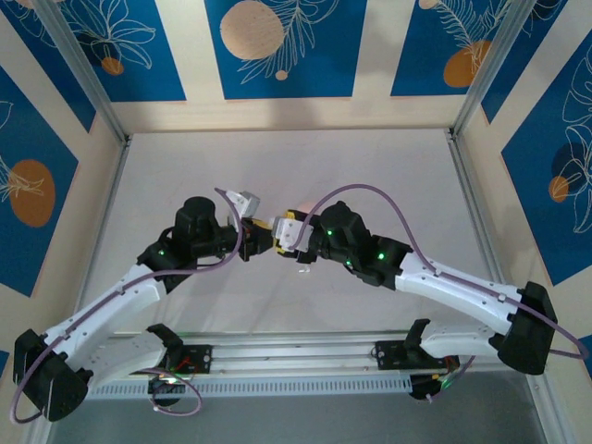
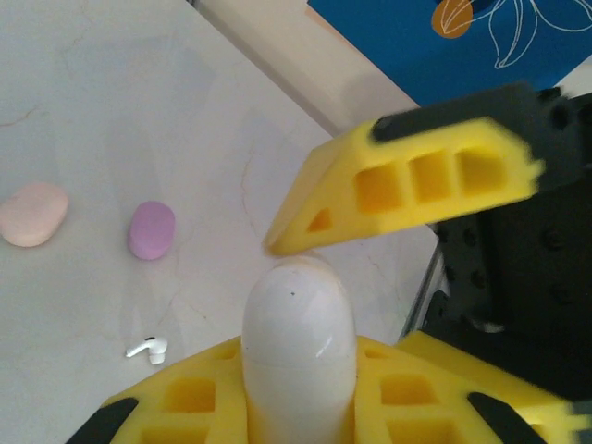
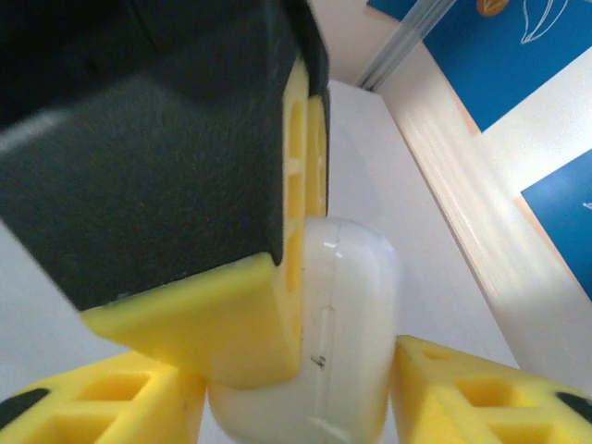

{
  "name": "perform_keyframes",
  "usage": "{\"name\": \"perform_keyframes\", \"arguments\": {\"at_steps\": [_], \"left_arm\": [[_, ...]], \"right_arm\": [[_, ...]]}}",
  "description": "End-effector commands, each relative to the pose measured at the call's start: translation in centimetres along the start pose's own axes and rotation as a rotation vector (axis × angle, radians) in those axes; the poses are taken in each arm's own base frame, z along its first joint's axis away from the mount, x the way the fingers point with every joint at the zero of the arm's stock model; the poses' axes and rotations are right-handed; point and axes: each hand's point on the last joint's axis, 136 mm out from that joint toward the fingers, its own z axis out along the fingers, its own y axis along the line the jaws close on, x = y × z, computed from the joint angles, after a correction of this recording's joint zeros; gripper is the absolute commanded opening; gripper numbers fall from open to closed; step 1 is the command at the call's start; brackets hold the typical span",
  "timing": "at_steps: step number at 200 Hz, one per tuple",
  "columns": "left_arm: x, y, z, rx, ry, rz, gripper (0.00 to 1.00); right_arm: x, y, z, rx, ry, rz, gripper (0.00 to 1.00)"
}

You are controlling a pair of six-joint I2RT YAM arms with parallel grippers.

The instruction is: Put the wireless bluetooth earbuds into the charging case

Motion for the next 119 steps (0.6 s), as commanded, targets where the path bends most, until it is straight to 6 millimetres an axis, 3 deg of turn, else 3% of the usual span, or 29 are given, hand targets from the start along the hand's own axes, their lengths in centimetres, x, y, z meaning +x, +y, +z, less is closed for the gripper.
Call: {"name": "perform_keyframes", "arguments": {"at_steps": [1, 33, 59, 72, 119], "left_arm": [[-0.9, -0.3, -0.6, -0.009, -0.061, 0.053, 0.13], [-2.0, -0.1, -2.2, -0.059, -0.157, 0.110, 0.09], [-3.0, -0.2, -3.7, -0.090, -0.276, 0.186, 0.06], [-3.3, -0.6, -4.2, -0.080, -0.312, 0.227, 0.06], [-3.4, -1.1, -4.5, -0.064, -0.341, 0.313, 0.06]], "right_arm": [[-2.9, -0.7, -2.6, -0.034, -0.109, 0.105, 0.59], [-3.3, -1.1, -5.0, -0.167, -0.163, 0.374, 0.63], [-3.9, -3.7, -6.7, -0.210, -0.192, 0.612, 0.64], [-3.6, -5.0, -7.0, -0.204, -0.168, 0.712, 0.69], [-2.4, -7.1, -7.1, -0.318, -0.073, 1.003, 0.68]]}}
